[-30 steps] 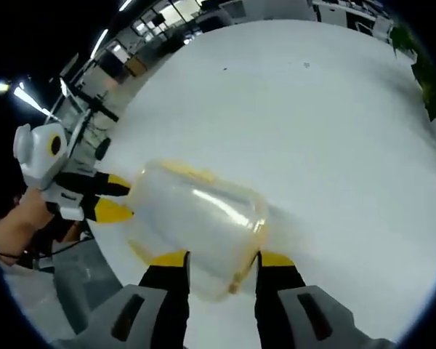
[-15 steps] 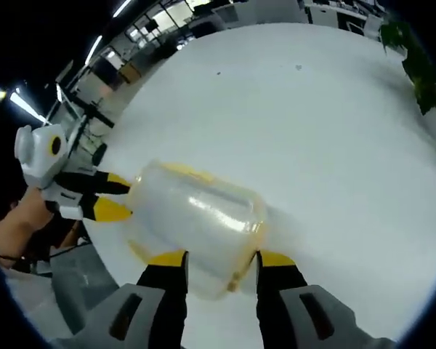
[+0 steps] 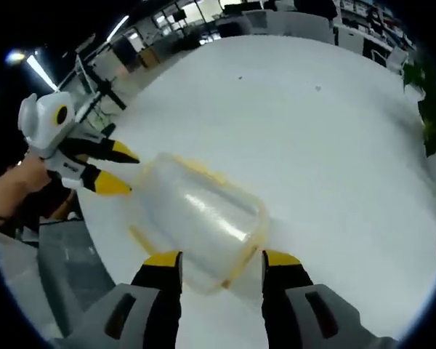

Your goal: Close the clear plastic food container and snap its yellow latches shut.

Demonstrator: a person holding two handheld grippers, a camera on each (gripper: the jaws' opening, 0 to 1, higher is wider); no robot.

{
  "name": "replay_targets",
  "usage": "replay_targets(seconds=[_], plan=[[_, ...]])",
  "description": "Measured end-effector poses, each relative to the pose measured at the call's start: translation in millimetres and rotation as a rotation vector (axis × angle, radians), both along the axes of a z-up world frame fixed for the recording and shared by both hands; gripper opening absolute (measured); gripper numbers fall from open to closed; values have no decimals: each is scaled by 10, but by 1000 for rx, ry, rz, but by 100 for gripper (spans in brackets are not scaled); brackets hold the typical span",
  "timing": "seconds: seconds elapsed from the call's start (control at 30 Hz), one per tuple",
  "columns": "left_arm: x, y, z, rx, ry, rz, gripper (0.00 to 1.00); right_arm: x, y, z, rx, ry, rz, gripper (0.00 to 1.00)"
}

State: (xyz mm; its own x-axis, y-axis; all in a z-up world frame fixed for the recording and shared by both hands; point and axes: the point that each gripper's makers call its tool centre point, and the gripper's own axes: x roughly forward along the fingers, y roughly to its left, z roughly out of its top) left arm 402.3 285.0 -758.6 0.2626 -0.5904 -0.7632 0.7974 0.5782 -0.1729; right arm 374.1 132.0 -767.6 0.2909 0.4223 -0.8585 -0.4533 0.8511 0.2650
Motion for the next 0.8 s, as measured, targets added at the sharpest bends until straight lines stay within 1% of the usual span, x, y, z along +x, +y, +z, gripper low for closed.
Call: replay_targets(seconds=[0.1,0.17,0.23,0.47,0.57,0.6,0.8], plan=[[-4,-7,-1,-1,4,-8,29,6,2,13,-3,-7,15,42],[-13,-5,20,6,-7,-21,29,-3,2,26,-12,-6,29,43],[-12,1,29,12,-20,-41,30,-3,4,47,-27,-24,60,43],[20,50,61,48,-53,-89,31,-14,-12,55,-56,-28,98,41],[45,55,84,44,-60,-101,32,-11,-34,67,-71,-35,113,41],[57,62,83,53,-70,-112,33,-14,-42,72,-77,-36,122,41],[68,57,98,63,-85,-149,34,-26,-66,124,-93,-35,146,40]])
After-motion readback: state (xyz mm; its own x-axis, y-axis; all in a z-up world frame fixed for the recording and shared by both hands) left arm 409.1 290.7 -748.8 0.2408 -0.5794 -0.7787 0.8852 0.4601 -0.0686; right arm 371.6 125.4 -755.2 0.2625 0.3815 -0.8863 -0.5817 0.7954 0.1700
